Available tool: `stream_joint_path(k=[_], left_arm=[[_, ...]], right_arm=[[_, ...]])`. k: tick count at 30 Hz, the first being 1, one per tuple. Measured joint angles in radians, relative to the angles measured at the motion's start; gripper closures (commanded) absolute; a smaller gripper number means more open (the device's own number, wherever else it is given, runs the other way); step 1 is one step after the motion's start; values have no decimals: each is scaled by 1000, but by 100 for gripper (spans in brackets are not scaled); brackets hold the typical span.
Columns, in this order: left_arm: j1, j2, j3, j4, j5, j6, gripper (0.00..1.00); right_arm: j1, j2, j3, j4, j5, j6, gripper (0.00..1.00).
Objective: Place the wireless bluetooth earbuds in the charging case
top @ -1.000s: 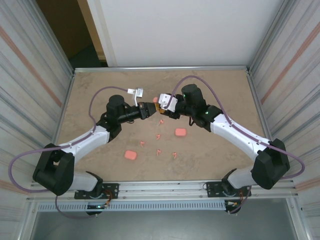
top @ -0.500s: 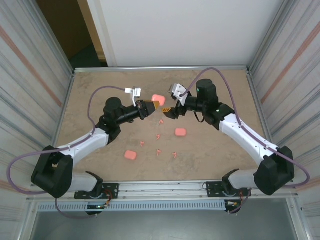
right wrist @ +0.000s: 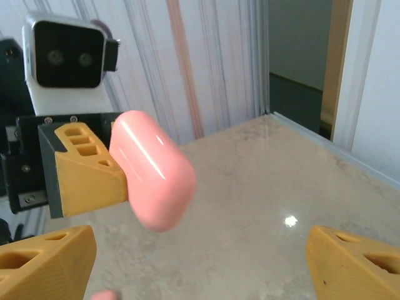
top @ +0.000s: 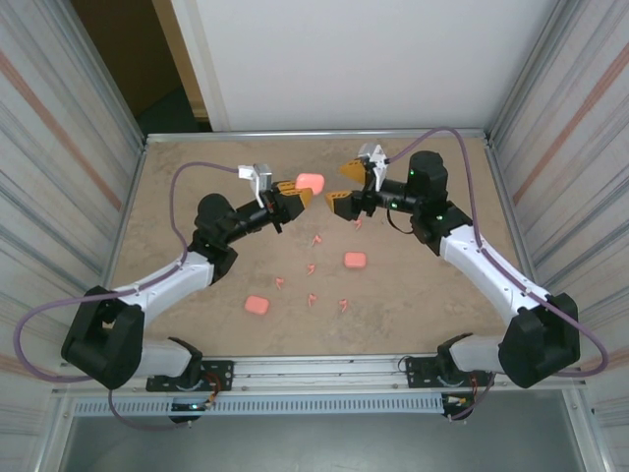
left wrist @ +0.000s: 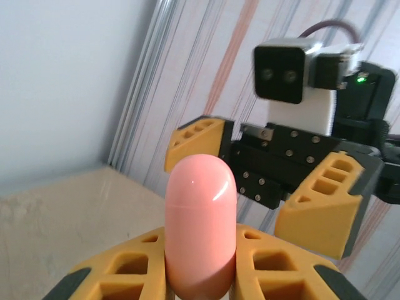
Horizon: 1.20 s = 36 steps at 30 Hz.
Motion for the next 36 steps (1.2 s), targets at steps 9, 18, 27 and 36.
stream_joint_path(k=[9, 18, 27, 36], left_arm=[[0, 114, 11, 233, 40, 38, 100], [0, 196, 59, 374, 58, 19, 100], [0, 201, 77, 407, 66, 15, 100], [0, 201, 77, 412, 80, 15, 100]], right_arm=[[-16, 0, 0, 145, -49, 167, 12], [-14, 14, 8, 204, -52, 209, 14], [-14, 60, 30, 245, -51, 254, 17], [-14, 81, 43, 272, -48, 281, 22]])
